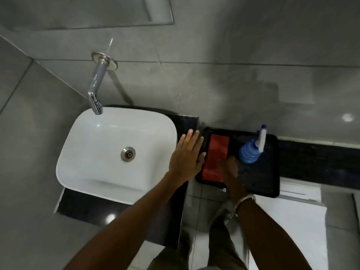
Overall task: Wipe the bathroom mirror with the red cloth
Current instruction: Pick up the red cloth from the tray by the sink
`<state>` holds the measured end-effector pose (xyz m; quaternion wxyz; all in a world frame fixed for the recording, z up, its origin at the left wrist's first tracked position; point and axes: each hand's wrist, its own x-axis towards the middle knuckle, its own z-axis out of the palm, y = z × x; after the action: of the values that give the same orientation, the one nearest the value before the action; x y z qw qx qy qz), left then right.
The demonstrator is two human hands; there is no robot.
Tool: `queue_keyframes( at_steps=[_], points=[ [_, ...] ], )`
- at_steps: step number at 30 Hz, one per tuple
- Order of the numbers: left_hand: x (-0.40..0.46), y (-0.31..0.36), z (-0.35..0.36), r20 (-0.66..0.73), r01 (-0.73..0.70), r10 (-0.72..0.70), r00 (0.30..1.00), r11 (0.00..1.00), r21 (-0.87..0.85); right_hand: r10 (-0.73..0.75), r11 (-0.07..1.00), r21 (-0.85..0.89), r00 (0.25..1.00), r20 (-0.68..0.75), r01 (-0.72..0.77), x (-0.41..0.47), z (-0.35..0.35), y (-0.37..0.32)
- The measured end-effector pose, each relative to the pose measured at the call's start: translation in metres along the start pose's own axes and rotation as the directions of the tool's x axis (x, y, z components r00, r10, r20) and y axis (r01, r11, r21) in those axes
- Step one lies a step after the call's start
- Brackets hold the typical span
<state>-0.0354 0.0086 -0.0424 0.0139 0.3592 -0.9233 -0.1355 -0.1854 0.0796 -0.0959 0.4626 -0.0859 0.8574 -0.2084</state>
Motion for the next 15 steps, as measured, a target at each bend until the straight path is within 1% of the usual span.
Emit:
queue_keyframes(
  at_steps=[2,3,4,6,8,9,10,11,12,13,14,15],
  points=[
    [0.0,0.003,0.005,-0.009,-0.014,0.014,1.0,1.0,-0.003,0.058,0.998,0.018,0.996,-0.073,-0.057,0.008,0.01,-0.002],
    [-0.001,0.004,0.006,-0.011,-0.039,0.039,0.999,0.999,-0.009,0.083,0.995,0.059,0.993,-0.08,-0.079,0.011,0.014,-0.005],
    [-0.002,0.006,0.008,-0.006,-0.062,0.062,0.998,0.998,-0.025,0.102,0.989,0.11,0.992,-0.073,-0.094,0.016,0.016,-0.005],
    [-0.005,0.007,0.009,-0.004,-0.092,0.092,0.996,0.995,-0.048,0.117,0.972,0.207,0.993,-0.012,-0.112,0.02,0.017,-0.01],
    [-0.004,0.004,0.001,-0.009,-0.05,0.049,0.999,0.985,-0.167,0.075,0.954,0.288,0.996,0.043,-0.084,0.019,0.012,-0.018],
    [-0.006,0.003,-0.004,-0.012,0.004,-0.007,1.0,0.965,-0.264,0.023,0.953,0.302,0.998,0.058,-0.04,0.014,0.009,-0.023],
    [-0.005,0.004,-0.013,-0.021,0.064,-0.077,0.997,0.929,-0.365,-0.053,0.954,0.298,0.997,0.048,0.037,0.006,0.003,-0.034],
    [-0.004,0.004,-0.023,-0.013,0.124,-0.15,0.989,0.86,-0.495,-0.125,0.954,0.278,0.992,0.028,0.113,-0.004,-0.002,-0.045],
    [0.0,0.001,-0.034,0.033,0.206,-0.237,0.971,0.759,-0.617,-0.194,0.95,0.251,0.981,-0.001,0.188,-0.016,-0.007,-0.058],
    [0.005,-0.002,-0.049,0.06,0.258,-0.309,0.949,0.653,-0.712,-0.276,0.93,0.242,0.96,-0.034,0.276,-0.034,-0.014,-0.074],
    [0.008,-0.003,-0.068,0.113,0.313,-0.376,0.92,0.529,-0.788,-0.378,0.895,0.231,0.924,-0.066,0.382,-0.055,-0.016,-0.086],
    [0.013,-0.003,-0.08,0.164,0.327,-0.421,0.892,0.352,-0.877,-0.488,0.845,0.215,0.87,-0.065,0.49,-0.078,-0.019,-0.101]
  ],
)
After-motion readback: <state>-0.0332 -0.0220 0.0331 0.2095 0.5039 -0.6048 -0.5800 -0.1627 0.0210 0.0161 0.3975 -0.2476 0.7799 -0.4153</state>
